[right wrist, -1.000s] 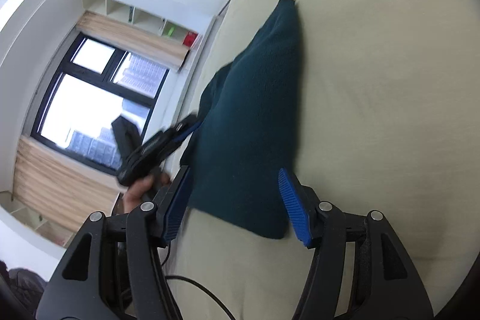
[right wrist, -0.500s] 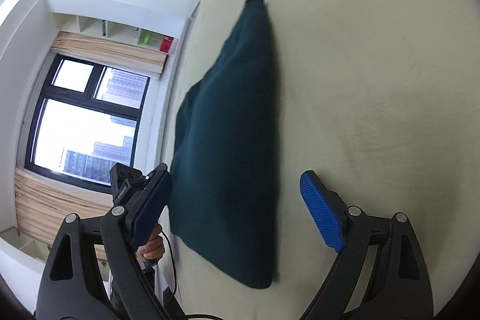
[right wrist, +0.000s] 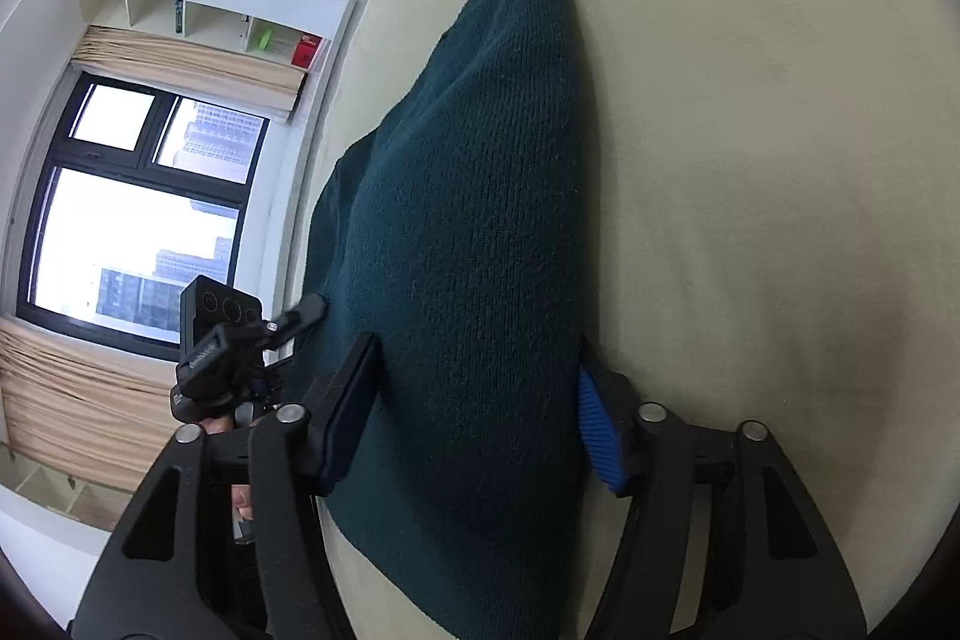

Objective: Fold small clothes

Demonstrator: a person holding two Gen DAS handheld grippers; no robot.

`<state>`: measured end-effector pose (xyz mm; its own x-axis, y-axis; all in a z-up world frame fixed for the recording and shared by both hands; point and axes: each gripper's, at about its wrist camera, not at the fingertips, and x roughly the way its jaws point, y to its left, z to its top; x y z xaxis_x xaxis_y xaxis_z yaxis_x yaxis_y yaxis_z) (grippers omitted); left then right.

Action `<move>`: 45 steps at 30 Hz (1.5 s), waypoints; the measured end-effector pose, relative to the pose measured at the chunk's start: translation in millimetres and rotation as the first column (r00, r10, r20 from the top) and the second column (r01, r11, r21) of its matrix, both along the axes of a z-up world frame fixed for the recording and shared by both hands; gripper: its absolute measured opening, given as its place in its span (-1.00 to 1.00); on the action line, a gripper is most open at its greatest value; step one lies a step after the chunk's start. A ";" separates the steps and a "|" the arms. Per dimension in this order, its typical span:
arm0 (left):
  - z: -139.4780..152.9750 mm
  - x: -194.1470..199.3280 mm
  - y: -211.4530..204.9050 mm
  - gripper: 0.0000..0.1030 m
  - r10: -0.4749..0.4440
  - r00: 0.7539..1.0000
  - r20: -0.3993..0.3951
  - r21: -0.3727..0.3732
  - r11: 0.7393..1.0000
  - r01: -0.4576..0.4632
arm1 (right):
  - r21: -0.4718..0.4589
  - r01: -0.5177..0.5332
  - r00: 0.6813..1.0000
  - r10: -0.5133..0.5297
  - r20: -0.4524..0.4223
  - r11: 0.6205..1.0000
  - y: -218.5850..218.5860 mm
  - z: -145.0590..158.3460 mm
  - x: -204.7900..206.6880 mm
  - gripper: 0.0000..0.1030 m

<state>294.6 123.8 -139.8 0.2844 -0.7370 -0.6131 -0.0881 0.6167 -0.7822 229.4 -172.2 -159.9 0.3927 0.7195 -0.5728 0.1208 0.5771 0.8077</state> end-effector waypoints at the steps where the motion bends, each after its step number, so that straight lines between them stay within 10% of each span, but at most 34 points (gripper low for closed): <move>1: 5.1 -3.8 -1.0 -0.48 0.000 1.000 0.013 0.017 1.000 -0.001 | -0.005 0.001 1.000 -0.001 0.006 1.000 -4.0 4.5 -9.8 -0.09; 8: 65.7 -54.5 -27.3 -0.50 -0.099 0.985 0.144 0.146 0.986 0.077 | -0.111 -0.007 0.997 0.015 0.076 0.994 6.6 56.7 -56.9 -0.25; 18: 77.8 -176.3 -48.5 -0.49 -0.177 0.965 0.192 0.132 0.979 0.154 | -0.132 -0.012 0.988 0.032 0.151 0.991 -3.0 109.5 -200.7 -0.26; 29: 12.4 -214.0 -60.6 -0.45 -0.203 0.976 0.081 0.143 0.971 0.190 | -0.133 0.035 0.997 -0.025 0.080 0.990 1.3 65.3 -299.1 -0.26; 34: 2.1 -220.2 -51.3 -0.41 -0.170 0.982 0.087 0.067 0.984 0.164 | 0.003 0.093 0.995 -0.093 0.045 0.996 -7.4 31.6 -307.2 -0.24; 45: 8.4 -224.0 -55.2 -0.26 -0.143 0.982 0.124 0.111 0.985 0.130 | -0.011 0.104 0.992 -0.103 0.072 0.995 1.1 38.5 -281.1 -0.12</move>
<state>70.6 68.6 -131.4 0.2680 -0.7103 -0.6509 0.1016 0.6927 -0.7141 -51.7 -171.2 -121.4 0.5044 0.6646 -0.5512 0.1228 0.5767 0.8077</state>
